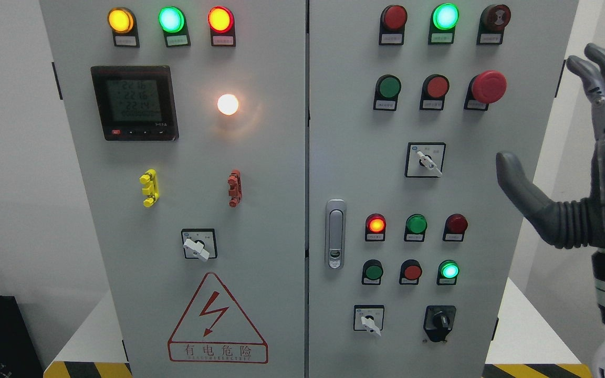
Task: Rotate and turn off gray switch
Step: 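Raise the right hand from beside the cabinet toward the panel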
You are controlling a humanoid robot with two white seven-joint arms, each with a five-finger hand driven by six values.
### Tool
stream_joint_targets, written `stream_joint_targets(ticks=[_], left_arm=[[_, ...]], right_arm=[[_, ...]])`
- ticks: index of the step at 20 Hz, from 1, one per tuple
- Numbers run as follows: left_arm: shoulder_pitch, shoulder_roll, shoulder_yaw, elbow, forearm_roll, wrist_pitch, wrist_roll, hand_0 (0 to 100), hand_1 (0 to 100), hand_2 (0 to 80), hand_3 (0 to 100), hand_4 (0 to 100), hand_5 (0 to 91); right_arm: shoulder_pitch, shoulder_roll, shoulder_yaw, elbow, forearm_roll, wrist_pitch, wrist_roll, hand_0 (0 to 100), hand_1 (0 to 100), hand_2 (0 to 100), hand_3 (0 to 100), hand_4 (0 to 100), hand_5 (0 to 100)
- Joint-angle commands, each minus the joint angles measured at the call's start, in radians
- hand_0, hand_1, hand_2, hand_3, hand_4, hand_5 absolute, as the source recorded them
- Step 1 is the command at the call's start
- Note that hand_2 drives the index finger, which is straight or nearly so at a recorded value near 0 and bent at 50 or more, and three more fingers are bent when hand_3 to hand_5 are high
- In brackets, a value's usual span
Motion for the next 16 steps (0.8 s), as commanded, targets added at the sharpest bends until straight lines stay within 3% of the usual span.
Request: stream_joint_targets(ticks=[1,8,9,10,11,12,13,16], left_arm=[[0.000,0.000,0.032,0.023,-0.008,0.001,0.001,12,39,0.0,0,0,0.0],[0.001,0.000,0.032,0.023,-0.008,0.001,0.001,12,39,0.0,0,0,0.0],[0.001,0.000,0.032,0.023,-0.008,0.001,0.001,12,39,0.0,0,0,0.0],[0.000,0.000,0.032,0.023,-0.008,0.001,0.001,12,39,0.0,0,0,0.0],[0.001,0.000,0.032,0.023,-0.008,0.001,0.001,12,39,0.0,0,0,0.0],[0.000,0.000,0.031,0.023,-0.008,-0.001,0.001,12,39,0.0,0,0,0.0],[0.001,0.000,0.032,0.023,-0.008,0.001,0.001,12,39,0.0,0,0,0.0],[0.000,0.000,0.032,0.023,-0.008,0.001,0.001,12,39,0.0,0,0,0.0]], right_arm=[[0.001,0.001,0.007,0.002,0.001,0.000,-0.002,25,32,0,0,0,0],[0.003,0.007,0.005,0.002,0.001,0.016,-0.006,25,34,0,0,0,0],[0.003,0.019,0.007,0.002,0.001,0.026,-0.009,25,35,0,4,0,0],[0.001,0.035,0.008,0.002,0.002,0.039,-0.009,25,35,7,15,0,0],[0.001,0.045,0.011,0.002,0.005,0.056,-0.009,25,39,16,32,19,13],[0.003,0.052,0.013,0.002,0.013,0.075,-0.009,26,41,21,36,27,24],[0.004,0.055,0.016,0.005,0.020,0.095,-0.007,27,43,23,37,29,29],[0.007,0.110,0.023,0.019,0.031,0.148,-0.002,30,48,26,42,33,40]])
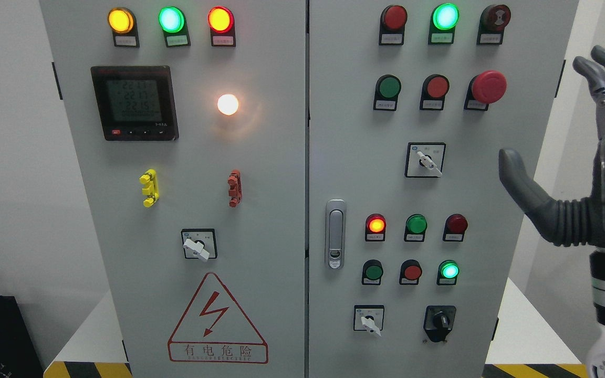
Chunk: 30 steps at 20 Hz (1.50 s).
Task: Rotate and turn off gray switch
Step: 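Raise the right hand from beside the cabinet toward the panel, then move the right hand to the white rotary switch below the red button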
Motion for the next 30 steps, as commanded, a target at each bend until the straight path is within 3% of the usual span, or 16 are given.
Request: stream_joint_targets(ticks=[1,5,8,12,16,24,30], left_arm=[[-0.001,0.000,0.032,0.023,-0.008,0.001,0.001,12,39,0.0,0,0,0.0],[-0.001,0.000,0.032,0.023,-0.008,0.001,-0.001,12,39,0.0,0,0,0.0],[-0.001,0.000,0.032,0.023,-0.008,0.001,-0.001,12,39,0.0,0,0,0.0],[0.001,0.000,0.032,0.023,-0.008,0.001,-0.001,12,39,0.0,0,0,0.0],[0.000,0.000,0.032,0.023,-0.008,0.001,-0.001,12,39,0.0,0,0,0.0],[-0.001,0.000,0.032,0.023,-0.008,0.001,0.001,12,39,0.0,0,0,0.0],[0.000,0.000,0.032,0.023,-0.008,0.001,-0.001,12,39,0.0,0,0,0.0]], right_arm=[[0.007,0.087,0.016,0.021,0.026,0.043,0.008,30,49,28,46,37,48],[0.007,0.115,0.047,0.029,0.034,0.080,0.008,29,46,36,68,58,75],[0.007,0.132,0.056,0.044,0.060,0.102,0.008,28,44,40,70,63,81],[0.003,0.162,0.067,0.064,0.063,0.120,0.008,24,36,49,71,64,83],[0.007,0.166,0.068,0.090,0.063,0.142,0.009,21,34,56,74,68,87],[0.009,0.170,0.081,0.144,0.077,0.168,0.009,17,28,60,76,70,89],[0.013,0.216,0.087,0.168,0.122,0.168,0.011,15,28,61,77,71,90]])
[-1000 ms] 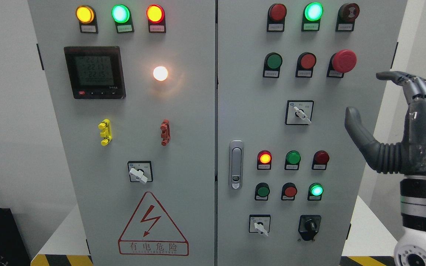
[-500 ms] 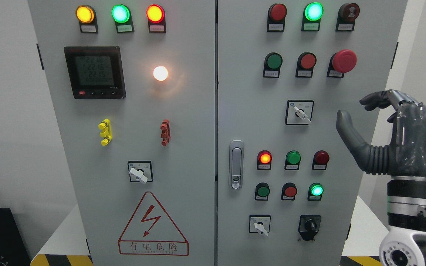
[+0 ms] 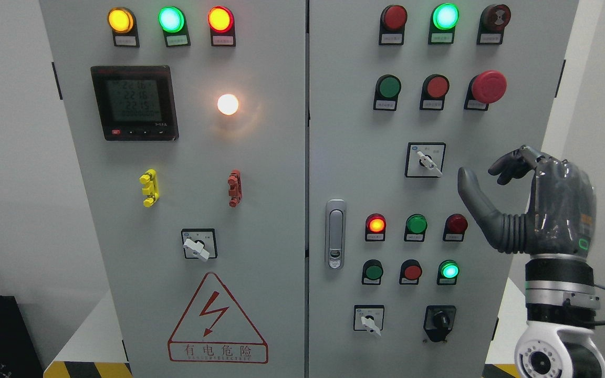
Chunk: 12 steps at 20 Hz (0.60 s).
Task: Rotate and turn off gray switch
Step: 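Move the right hand to the white rotary switch below the red button, then pinch the switch knob between right thumb and index finger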
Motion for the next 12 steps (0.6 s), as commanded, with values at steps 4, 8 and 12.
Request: stream_joint_targets(ticks=[4,8,12], left_arm=[[0.000,0.000,0.032,0.023,-0.008,0.001,-0.001,12,39,0.0,0,0,0.0],[0.000,0.000,0.032,0.023,-0.008,0.001,-0.001,12,39,0.0,0,0,0.0],[0.000,0.000,0.032,0.023,-0.008,0.001,-0.001,12,39,0.0,0,0,0.0]], right_arm=[[-0.002,0.064,0.023,0.074,0.041,0.001,0.015,15,29,61,78,71,90],[-0.010,0.062,0.021,0.088,0.041,0.003,0.015,14,31,59,78,71,90],[-0.025,0.062,0.021,0.094,0.041,0.001,0.016,14,32,58,78,71,90]])
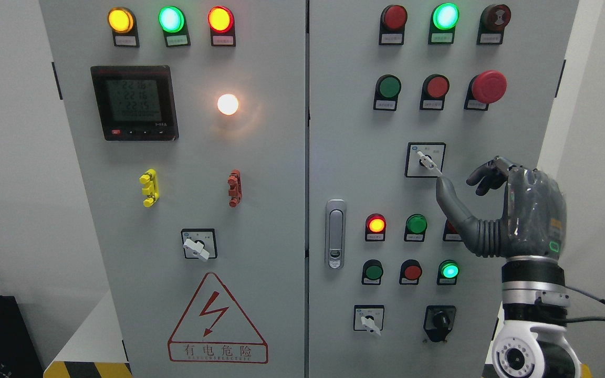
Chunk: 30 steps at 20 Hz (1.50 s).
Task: Rotate and turn off gray switch
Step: 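Pinch the switch knob between right thumb and index finger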
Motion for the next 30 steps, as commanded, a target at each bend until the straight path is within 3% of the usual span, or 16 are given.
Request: stream_joint_targets(ticks=[1,30], left_arm=[[0.000,0.000,0.032,0.023,-0.008,0.001,0.001,12,39,0.0,0,0,0.0],[0.000,0.000,0.032,0.023,-0.008,0.001,0.001,12,39,0.0,0,0,0.0]], right_arm=[[-0.016,0.018,0.005,0.042,0.005,-0.001,0.000,14,32,58,78,71,90],[-0.072,0.026,0.031,0.079,0.036,0.001,0.005,12,37,58,77,71,90]])
